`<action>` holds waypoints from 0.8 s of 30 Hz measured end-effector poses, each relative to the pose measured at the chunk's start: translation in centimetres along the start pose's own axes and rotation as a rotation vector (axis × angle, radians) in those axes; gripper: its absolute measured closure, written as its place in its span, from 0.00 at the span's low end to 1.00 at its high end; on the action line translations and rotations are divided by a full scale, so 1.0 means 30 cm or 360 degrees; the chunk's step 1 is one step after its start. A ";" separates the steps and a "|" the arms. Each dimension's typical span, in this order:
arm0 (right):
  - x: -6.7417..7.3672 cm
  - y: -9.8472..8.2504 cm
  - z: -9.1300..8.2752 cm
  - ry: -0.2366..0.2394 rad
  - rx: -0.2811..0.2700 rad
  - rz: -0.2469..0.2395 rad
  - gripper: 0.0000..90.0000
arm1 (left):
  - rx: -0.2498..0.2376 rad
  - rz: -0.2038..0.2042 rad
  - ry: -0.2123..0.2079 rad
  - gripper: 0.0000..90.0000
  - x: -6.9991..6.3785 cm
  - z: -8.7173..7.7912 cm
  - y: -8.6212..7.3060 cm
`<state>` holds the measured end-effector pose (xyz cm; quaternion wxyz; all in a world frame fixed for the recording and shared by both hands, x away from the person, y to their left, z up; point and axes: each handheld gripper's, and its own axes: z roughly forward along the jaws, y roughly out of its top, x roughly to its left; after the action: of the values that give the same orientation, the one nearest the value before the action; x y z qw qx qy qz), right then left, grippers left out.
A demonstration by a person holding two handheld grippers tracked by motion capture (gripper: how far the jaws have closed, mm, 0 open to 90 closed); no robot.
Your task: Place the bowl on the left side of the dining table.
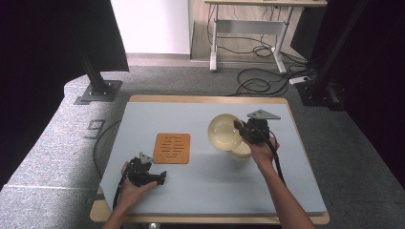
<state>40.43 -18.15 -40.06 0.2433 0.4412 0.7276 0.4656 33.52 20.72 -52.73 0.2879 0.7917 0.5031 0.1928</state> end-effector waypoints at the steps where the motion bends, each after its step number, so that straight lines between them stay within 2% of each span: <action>1: 0.002 0.000 0.002 0.0001 0.0001 -0.0001 0.92 | -0.0002 -0.0004 0.0000 0.00 -0.001 0.000 0.000; 24: 0.038 0.009 0.030 0.0033 0.0003 -0.0014 0.92 | 0.0002 0.0000 0.0000 0.00 0.000 0.000 0.000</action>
<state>40.66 -16.69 -40.17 0.2372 0.4333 0.7324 0.4685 33.52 20.72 -52.72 0.2875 0.7919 0.5031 0.1926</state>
